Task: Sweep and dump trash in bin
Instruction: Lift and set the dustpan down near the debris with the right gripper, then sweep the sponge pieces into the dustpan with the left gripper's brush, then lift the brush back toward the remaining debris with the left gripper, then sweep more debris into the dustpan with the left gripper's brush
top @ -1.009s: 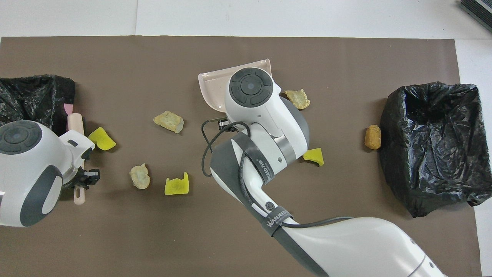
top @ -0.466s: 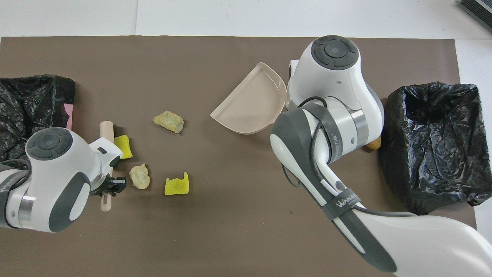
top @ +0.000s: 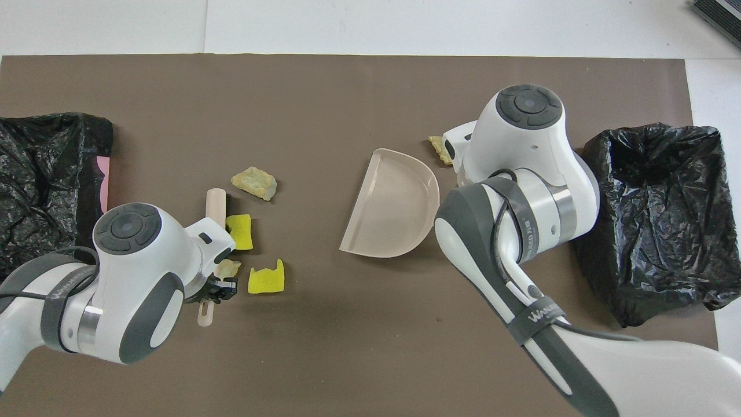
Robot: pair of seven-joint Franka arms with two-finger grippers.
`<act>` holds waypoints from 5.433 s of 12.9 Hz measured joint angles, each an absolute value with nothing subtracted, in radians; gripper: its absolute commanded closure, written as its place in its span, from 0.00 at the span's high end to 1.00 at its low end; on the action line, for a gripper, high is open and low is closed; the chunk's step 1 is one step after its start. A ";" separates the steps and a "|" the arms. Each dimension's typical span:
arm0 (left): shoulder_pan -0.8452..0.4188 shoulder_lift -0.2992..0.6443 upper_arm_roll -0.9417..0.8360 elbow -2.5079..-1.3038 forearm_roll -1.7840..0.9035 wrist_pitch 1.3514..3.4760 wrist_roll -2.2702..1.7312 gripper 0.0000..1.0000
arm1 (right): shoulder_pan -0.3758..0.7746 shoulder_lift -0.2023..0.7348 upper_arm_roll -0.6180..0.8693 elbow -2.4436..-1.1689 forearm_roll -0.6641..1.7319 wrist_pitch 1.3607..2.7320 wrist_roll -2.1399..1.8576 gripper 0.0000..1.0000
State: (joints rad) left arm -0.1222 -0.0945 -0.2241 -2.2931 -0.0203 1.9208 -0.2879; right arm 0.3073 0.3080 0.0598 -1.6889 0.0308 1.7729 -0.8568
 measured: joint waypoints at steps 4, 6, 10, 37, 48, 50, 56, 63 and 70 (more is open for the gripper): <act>-0.114 -0.127 -0.228 -2.245 -0.022 1.845 -0.301 0.00 | 0.386 0.181 0.063 -1.972 -0.031 2.025 -0.894 0.00; -0.108 -0.181 -0.225 -2.242 -0.022 1.771 -0.382 0.00 | 0.414 0.155 0.063 -2.027 -0.039 2.065 -0.894 0.00; -0.108 -0.272 -0.227 -2.349 -0.023 1.752 -0.555 0.00 | 0.420 0.148 0.062 -2.034 -0.048 2.064 -0.913 0.00; -0.124 -0.169 -0.640 -2.308 -0.439 1.998 -0.358 0.00 | 0.482 0.143 0.063 -2.045 -0.051 2.011 -0.912 0.00; -0.092 0.057 -0.206 -2.011 0.046 1.934 0.013 0.00 | 0.482 0.143 0.063 -2.046 -0.051 2.011 -0.903 0.00; -0.079 0.151 -0.164 -1.928 0.141 1.943 0.120 0.00 | 0.482 0.143 0.063 -2.046 -0.051 2.011 -0.903 0.00; -0.041 0.250 -0.159 -1.898 0.209 2.004 0.374 0.00 | 0.482 0.143 0.063 -2.047 -0.051 2.011 -0.892 0.00; -0.048 0.164 -0.245 -2.057 0.178 2.005 0.454 0.00 | 0.482 0.143 0.063 -2.048 -0.051 2.011 -0.889 0.00; -0.050 0.035 -0.419 -2.241 0.027 2.005 0.378 0.00 | 0.482 0.143 0.063 -2.049 -0.051 2.011 -0.888 0.00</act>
State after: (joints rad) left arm -0.0500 0.0354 -0.4190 -2.2412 0.0266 2.0052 0.3782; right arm 0.4818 0.1427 0.0634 -2.0485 -0.0511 2.0106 -0.8883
